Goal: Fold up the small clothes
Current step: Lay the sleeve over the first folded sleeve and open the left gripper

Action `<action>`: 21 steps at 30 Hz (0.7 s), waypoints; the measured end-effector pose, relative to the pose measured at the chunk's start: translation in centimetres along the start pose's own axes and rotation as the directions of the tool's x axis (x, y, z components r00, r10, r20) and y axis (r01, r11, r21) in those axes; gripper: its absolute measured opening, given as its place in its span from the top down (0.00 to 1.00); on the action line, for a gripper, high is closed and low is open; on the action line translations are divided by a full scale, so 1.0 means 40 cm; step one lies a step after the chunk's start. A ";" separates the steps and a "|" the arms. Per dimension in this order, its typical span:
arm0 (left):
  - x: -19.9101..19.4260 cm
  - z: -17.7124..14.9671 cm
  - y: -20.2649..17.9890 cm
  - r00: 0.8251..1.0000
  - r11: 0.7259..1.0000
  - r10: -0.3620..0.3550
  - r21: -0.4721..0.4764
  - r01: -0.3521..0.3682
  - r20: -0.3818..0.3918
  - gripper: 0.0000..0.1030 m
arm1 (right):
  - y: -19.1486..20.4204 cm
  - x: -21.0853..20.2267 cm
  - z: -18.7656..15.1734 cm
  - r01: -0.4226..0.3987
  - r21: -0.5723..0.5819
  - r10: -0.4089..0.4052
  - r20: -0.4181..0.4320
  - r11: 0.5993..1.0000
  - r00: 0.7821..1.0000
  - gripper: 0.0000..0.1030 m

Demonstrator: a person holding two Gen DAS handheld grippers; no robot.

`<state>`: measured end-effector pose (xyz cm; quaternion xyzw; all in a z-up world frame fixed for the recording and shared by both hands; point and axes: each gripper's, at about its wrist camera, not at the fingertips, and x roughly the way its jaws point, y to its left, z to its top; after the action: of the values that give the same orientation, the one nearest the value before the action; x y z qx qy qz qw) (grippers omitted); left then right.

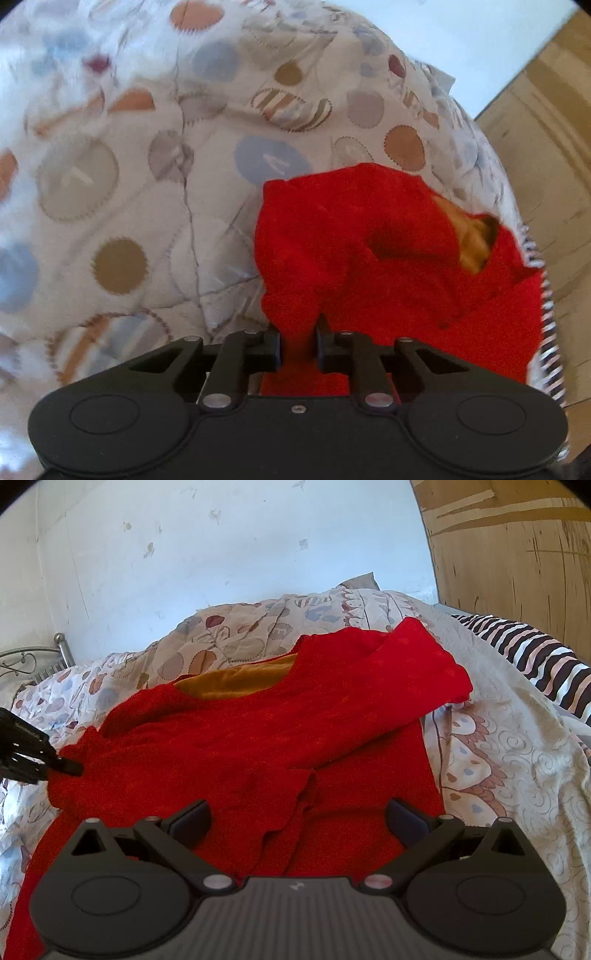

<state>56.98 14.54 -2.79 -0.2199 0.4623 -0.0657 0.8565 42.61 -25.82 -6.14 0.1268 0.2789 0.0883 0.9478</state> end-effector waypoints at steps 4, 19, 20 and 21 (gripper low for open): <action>-0.015 -0.015 0.021 0.995 0.999 -0.038 0.030 0.035 0.096 0.25 | -0.003 -0.001 0.000 -0.007 0.008 0.007 0.005 1.000 1.000 0.00; 0.055 0.047 0.062 0.959 0.989 -0.144 0.015 0.145 0.243 0.75 | -0.014 -0.022 -0.007 -0.045 0.027 0.043 0.056 0.999 0.998 0.02; 0.048 0.046 0.052 0.954 0.990 -0.140 0.044 0.133 0.266 0.81 | -0.013 -0.022 -0.007 -0.045 0.026 0.043 0.057 0.999 0.997 0.03; 0.037 0.043 0.038 0.943 0.990 -0.137 0.081 0.117 0.304 0.82 | -0.012 -0.023 -0.008 -0.045 0.024 0.043 0.059 0.999 0.997 0.03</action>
<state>59.10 15.97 -3.77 -0.2304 0.3053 -0.0997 0.9186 41.72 -26.44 -6.06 0.1474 0.2494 0.1020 0.9517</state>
